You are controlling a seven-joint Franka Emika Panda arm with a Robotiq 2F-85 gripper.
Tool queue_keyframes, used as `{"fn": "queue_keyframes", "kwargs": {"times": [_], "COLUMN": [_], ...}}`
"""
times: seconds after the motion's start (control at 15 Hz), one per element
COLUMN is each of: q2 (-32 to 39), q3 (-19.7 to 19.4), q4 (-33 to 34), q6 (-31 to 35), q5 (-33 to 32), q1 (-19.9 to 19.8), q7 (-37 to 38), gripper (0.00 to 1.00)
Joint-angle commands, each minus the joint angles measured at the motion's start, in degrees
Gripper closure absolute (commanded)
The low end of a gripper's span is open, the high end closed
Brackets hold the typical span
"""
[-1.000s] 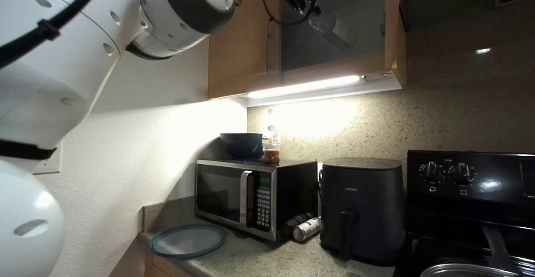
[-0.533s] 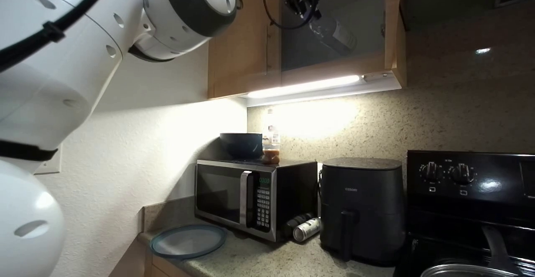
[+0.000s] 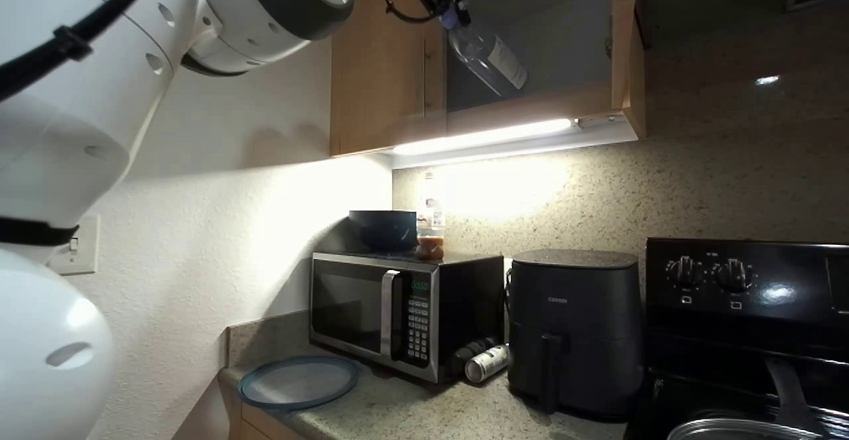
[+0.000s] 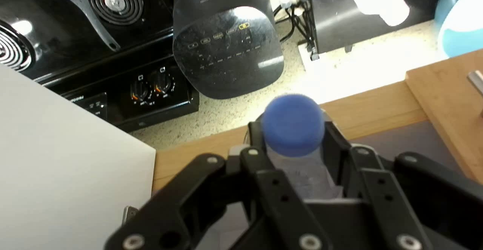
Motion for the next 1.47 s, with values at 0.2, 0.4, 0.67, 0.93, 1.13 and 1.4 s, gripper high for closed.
{"fn": "queue_keyframes", "kwargs": {"times": [0.2,0.4,0.67,0.93,1.13,1.4], "q2": [-4.85,-5.42,-5.05,-4.07,-2.58,-1.44], "q3": [2.94,2.65,2.85,3.67,4.82,4.01], "q4": [0.01,0.02,0.00,-0.02,-0.33,-0.37], "q6": [-14.60,-17.36,-15.62,-16.70,-18.15,-22.71], "q5": [4.85,3.46,3.58,5.39,9.60,7.10], "q1": [1.83,2.27,1.94,1.78,1.05,3.04], "q7": [7.93,9.40,7.22,6.67,8.47,10.11], "gripper": [0.84,0.84,0.59,0.84,0.84,0.84]}}
